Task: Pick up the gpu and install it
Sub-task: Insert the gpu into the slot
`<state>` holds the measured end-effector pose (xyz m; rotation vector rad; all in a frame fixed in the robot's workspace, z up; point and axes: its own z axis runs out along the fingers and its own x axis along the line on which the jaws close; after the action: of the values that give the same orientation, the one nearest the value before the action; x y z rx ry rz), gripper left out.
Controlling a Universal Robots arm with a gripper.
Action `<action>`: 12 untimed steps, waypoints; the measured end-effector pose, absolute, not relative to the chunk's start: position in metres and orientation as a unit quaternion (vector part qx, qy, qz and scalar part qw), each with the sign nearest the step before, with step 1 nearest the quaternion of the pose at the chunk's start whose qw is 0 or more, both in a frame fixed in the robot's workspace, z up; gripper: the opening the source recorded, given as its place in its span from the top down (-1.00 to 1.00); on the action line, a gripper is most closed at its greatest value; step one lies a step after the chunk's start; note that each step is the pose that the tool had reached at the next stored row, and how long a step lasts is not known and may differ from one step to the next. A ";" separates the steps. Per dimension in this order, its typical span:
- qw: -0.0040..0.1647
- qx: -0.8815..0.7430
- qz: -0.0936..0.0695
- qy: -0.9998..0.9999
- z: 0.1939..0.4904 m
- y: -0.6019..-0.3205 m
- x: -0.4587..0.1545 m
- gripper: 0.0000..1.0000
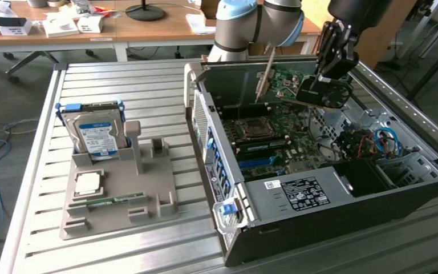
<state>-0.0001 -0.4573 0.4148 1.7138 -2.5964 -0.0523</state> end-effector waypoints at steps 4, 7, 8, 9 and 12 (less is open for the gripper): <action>0.016 0.577 -0.016 -0.816 0.414 -0.457 0.000 0.47; 0.016 0.598 -0.016 -0.801 0.413 -0.457 0.000 0.47; 0.016 0.604 -0.016 -0.796 0.413 -0.457 0.000 0.47; 0.016 0.610 -0.016 -0.792 0.413 -0.457 0.000 0.47; 0.017 0.630 -0.015 -0.777 0.412 -0.457 0.000 0.47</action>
<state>-0.0001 -0.4573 0.4122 1.9572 -2.4142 -0.0474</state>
